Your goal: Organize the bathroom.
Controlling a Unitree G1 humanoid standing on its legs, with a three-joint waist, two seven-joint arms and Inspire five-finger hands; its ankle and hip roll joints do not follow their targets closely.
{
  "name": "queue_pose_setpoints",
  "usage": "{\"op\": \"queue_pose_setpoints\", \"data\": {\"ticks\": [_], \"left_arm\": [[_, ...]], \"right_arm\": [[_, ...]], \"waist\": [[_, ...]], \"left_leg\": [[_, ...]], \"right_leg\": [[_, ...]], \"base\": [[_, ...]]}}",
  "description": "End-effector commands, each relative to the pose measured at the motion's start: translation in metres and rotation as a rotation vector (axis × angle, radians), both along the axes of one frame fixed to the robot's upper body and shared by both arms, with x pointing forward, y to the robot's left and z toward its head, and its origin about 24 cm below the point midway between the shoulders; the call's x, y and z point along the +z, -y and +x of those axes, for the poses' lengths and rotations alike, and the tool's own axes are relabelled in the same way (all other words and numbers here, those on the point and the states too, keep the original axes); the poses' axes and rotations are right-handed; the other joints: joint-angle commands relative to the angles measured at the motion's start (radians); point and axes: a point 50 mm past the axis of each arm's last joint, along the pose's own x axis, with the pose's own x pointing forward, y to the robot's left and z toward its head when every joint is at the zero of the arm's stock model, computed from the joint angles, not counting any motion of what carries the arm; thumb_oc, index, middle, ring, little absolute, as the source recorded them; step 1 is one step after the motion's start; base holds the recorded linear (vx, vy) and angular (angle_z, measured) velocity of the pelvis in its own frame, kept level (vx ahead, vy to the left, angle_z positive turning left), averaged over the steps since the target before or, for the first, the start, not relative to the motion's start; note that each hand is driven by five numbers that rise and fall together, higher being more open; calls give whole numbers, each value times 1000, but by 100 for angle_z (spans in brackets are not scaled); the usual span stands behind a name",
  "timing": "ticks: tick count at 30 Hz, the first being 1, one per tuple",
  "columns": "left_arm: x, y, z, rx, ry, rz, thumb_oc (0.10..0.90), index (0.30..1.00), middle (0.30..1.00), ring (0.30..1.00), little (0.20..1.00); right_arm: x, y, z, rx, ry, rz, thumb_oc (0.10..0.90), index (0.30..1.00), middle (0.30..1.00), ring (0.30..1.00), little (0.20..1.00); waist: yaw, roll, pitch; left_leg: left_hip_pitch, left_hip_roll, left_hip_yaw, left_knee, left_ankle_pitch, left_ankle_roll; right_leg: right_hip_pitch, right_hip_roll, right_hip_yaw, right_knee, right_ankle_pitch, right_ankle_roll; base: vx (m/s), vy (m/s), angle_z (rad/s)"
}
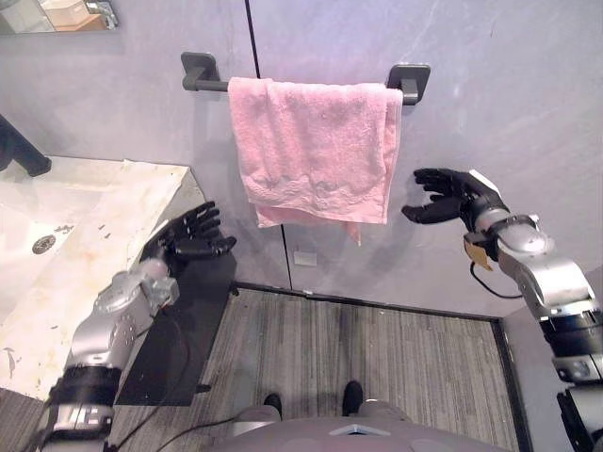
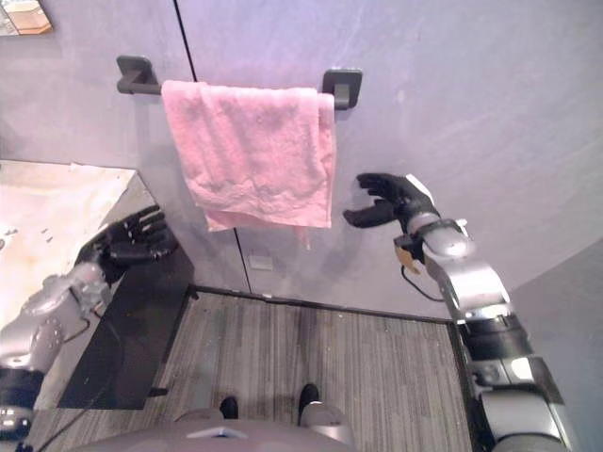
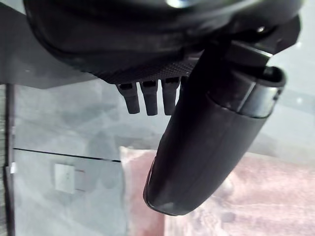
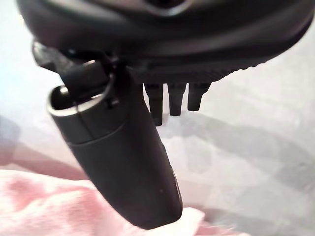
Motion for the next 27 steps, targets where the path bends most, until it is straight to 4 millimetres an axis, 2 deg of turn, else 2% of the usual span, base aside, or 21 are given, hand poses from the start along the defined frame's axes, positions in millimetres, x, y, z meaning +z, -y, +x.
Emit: {"op": "queue_pose_setpoints", "data": {"ticks": [1,5,7,8,9,10,16,20,21,27], "left_arm": [[30,-11,8,-1,147,64,800,900,900,900,900],[9,-8,-9,-18,85,-35,800,900,900,900,900],[-8,-6,-22,4,35,-86,800,900,900,900,900],[-11,-5,-24,5,30,-89,800,900,900,900,900],[-20,-4,-30,21,7,-111,800,900,900,900,900],[-23,-3,-32,34,0,-136,800,900,900,900,900],[-46,7,-53,169,-12,-213,800,900,900,900,900],[-63,12,-68,263,-62,-234,800,900,900,900,900],[-68,12,-74,275,-83,-239,800,900,900,900,900],[-74,11,-78,323,-120,-247,800,900,900,900,900]], "right_arm": [[39,4,6,-4,196,-155,800,900,900,900,900],[17,7,-8,4,139,-193,800,900,900,900,900],[-8,7,-21,2,80,-180,800,900,900,900,900],[-12,6,-23,2,77,-187,800,900,900,900,900],[-27,5,-30,-16,49,-155,800,900,900,900,900],[-33,3,-32,-11,28,-142,800,900,900,900,900],[-91,-17,-55,-80,-61,12,800,900,900,900,900],[-124,-33,-75,-67,-156,1,800,900,900,900,900],[-135,-32,-83,-49,-198,-46,800,900,900,900,900],[-161,-29,-98,-124,-283,18,800,900,900,900,900]], "waist": [[8,-13,-90],[3,-5,-70],[1,1,-60],[1,2,-59],[0,5,-52],[0,6,-50],[5,9,-25],[11,8,-8],[14,6,0],[24,7,24]], "left_leg": [[-17,-10,73,8,-25,3],[-26,-10,77,9,-23,6],[-30,-12,76,13,-24,7],[-25,-12,75,11,-29,6],[-26,-11,75,13,-28,7],[-28,-12,75,14,-28,8],[-50,-14,68,30,-25,7],[-76,-16,62,41,-22,3],[-87,-15,63,46,-20,1],[-129,-10,52,72,-9,-6]], "right_leg": [[9,-24,47,73,-166,93],[-5,-22,54,74,-161,95],[-11,-20,58,76,-162,96],[-6,-20,58,76,-168,98],[-8,-19,59,75,-168,97],[-9,-19,59,76,-168,96],[-27,-13,54,77,-165,86],[-46,-10,44,81,-165,79],[-52,-10,37,81,-164,75],[-79,-9,12,107,-169,60]], "base": [[-126,-26,-2],[-84,-22,-5],[-67,-32,-4],[-43,-25,-3],[-31,-18,-4],[-75,-27,-3],[-76,-27,-1],[-137,-29,1],[-137,-39,5],[-124,-46,10]]}}
